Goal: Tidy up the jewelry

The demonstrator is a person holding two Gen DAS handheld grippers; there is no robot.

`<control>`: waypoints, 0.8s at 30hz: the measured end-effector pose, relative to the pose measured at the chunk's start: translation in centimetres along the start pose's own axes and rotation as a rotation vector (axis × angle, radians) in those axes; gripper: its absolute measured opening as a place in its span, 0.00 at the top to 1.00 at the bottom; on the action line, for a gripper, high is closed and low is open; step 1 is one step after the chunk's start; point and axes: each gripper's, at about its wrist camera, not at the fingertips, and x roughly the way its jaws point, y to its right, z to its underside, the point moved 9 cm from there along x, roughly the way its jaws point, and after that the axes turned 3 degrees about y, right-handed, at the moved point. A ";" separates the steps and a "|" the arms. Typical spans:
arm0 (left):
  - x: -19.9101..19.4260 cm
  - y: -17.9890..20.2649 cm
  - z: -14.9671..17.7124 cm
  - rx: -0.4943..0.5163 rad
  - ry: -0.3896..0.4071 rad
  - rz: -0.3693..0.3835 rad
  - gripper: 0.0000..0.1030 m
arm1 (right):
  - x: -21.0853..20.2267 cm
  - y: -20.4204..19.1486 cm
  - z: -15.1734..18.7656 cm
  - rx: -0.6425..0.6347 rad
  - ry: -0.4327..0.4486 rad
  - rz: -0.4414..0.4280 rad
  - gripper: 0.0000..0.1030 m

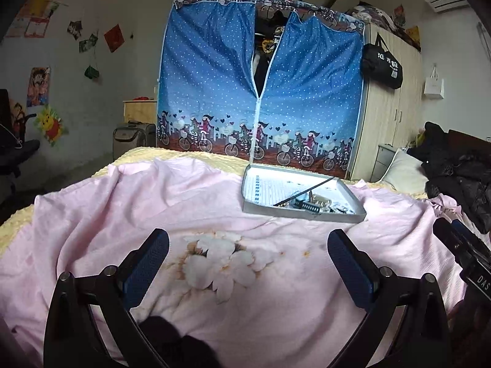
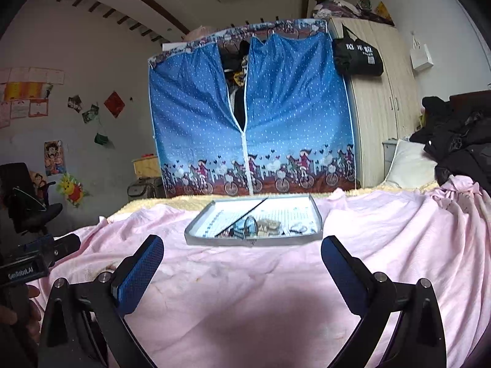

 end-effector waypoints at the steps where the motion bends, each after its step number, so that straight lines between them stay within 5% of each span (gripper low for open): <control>1: -0.1 -0.1 0.4 -0.007 -0.001 0.003 0.02 | 0.0 -0.1 0.2 0.000 -0.007 0.001 0.00; 24: -0.3 -0.3 1.8 0.007 -0.005 0.016 0.02 | -0.3 -0.8 1.5 -0.044 -0.051 0.023 0.00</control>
